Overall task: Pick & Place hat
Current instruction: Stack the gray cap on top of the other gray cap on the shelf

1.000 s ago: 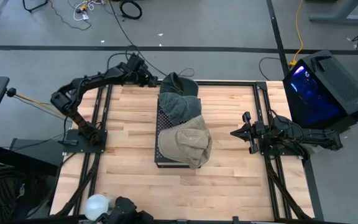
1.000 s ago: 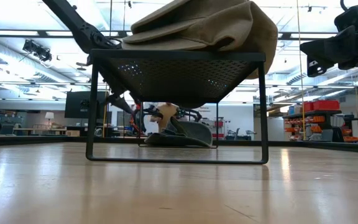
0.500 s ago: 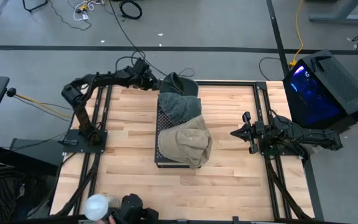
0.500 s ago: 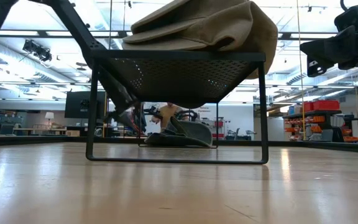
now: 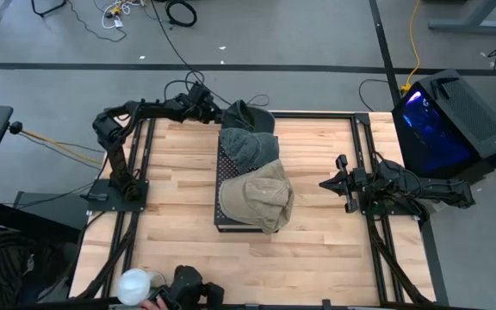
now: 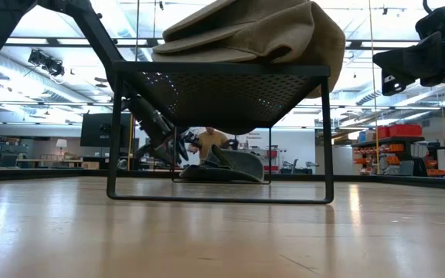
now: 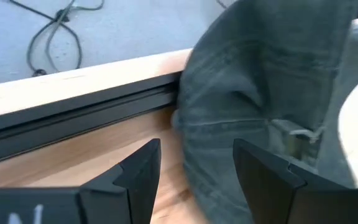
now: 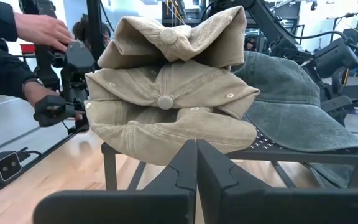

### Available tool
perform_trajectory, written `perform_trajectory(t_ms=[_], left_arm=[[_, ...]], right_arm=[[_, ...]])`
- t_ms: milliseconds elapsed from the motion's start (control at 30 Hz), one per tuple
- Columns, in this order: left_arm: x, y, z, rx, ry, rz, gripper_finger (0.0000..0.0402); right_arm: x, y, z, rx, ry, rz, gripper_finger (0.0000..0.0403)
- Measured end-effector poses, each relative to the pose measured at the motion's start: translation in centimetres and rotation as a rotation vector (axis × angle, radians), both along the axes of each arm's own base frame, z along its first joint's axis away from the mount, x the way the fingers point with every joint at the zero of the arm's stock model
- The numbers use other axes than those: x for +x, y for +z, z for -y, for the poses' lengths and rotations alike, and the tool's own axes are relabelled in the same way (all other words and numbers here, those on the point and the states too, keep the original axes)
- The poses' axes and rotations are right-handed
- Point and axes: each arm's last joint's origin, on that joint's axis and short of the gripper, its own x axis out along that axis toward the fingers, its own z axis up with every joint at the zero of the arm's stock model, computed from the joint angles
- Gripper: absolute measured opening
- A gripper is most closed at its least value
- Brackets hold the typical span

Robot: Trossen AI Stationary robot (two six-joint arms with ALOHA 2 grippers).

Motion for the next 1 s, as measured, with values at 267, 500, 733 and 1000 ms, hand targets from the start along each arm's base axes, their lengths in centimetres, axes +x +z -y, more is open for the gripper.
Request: perform_trajectory(t_ms=[267, 500, 733, 1000], left_arm=[[0.6, -1.1, 0.1, -0.049, 0.009, 0.021, 0.0209], [1.0, -1.3, 0.0, -0.028, 0.015, 0.035, 0.0208], [1.0, -1.2, 0.0, -0.022, 0.018, 0.037, 0.0208], [0.8, -1.2, -0.2, -0.023, 0.022, 0.04, 0.0208]], right_arm=[[0.0, 0.0, 0.0, 0.0, 0.0, 0.0, 0.0007], [0.0, 0.0, 0.0, 0.0, 0.0, 0.0, 0.0007], [0.0, 0.0, 0.0, 0.0, 0.0, 0.0, 0.0007], [0.0, 0.0, 0.0, 0.0, 0.0, 0.0, 0.0007]])
